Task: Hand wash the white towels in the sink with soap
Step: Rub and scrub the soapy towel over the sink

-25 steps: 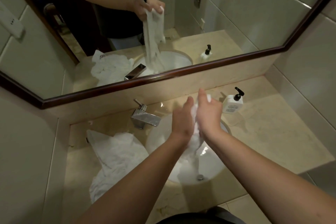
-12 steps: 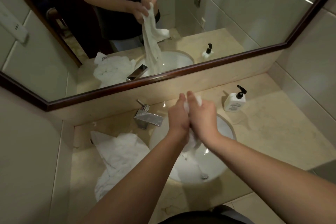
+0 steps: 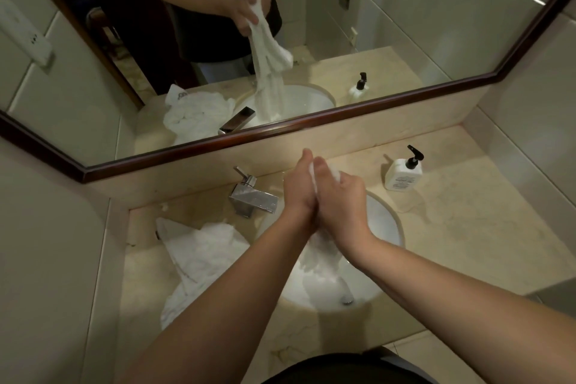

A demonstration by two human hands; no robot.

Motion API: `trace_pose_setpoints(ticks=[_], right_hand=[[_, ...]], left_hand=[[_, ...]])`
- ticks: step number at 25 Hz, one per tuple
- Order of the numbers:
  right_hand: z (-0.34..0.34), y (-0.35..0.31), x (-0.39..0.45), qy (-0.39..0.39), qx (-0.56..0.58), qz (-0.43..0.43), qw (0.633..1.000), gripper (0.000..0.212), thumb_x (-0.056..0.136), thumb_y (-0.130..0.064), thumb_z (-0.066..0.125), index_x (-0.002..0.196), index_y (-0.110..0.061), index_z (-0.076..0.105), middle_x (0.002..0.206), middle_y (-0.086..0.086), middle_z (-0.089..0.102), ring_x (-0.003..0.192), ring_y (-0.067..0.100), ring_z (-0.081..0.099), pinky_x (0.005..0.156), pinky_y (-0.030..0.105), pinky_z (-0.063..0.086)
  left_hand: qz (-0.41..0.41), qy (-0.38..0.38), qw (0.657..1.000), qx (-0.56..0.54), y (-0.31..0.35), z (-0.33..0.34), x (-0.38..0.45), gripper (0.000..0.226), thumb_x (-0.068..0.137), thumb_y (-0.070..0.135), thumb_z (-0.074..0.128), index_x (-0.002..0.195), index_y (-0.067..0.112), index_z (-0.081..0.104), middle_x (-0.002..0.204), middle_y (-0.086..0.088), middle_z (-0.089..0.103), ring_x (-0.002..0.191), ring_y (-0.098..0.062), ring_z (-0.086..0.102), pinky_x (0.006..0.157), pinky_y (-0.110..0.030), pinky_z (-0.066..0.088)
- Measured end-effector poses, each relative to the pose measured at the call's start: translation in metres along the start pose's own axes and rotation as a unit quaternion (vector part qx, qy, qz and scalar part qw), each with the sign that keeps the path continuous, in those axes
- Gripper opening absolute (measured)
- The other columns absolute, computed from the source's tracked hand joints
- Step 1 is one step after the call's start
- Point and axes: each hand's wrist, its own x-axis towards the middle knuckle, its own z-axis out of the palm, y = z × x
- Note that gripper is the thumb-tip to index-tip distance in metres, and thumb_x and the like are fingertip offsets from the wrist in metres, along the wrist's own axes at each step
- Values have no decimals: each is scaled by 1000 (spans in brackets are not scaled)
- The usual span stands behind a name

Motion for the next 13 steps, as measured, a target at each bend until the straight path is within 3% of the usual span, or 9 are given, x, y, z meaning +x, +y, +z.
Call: trace_pose_setpoints(ticks=[4,7,10,11,13], right_hand=[[-11,-6,19,56,2,-5,998,53,97,-40,57,50,-16,51,47,-1,53,47,14,52,56,33,42],[-14,-2,8,-7,-20,-43,999,56,99,-37,55,46,-17,50,41,-5,51,41,8,49,48,27,40],[-23,-8,23,16,-27,-43,999,55,99,-39,54,51,-13,54,46,0,56,44,11,53,56,37,47],[-25,-9,26,29,-22,-40,999,53,99,-40,53,54,-11,56,49,0,58,46,9,55,58,38,48],[-25,-6,19,-2,-22,-62,998,51,99,-39,54,56,-12,59,50,-1,59,45,5,55,52,28,46]], left_hand=[[12,-30,999,20,-3,13,-9,68,83,69,53,97,5,73,94,-12,75,95,-26,72,92,-44,55],[-27,12,999,-30,-2,16,-6,54,96,56,51,82,8,69,75,-7,71,77,-22,70,76,-35,55],[-15,-8,1000,-10,-4,28,-9,55,98,57,46,95,11,75,93,-7,76,94,-20,72,89,-39,55],[-10,-5,1000,-8,-3,31,-12,55,98,56,46,95,11,75,93,-7,76,95,-20,72,88,-38,56],[-17,5,999,-40,3,34,-11,52,102,50,45,76,11,68,72,-4,71,73,-16,69,68,-27,56]])
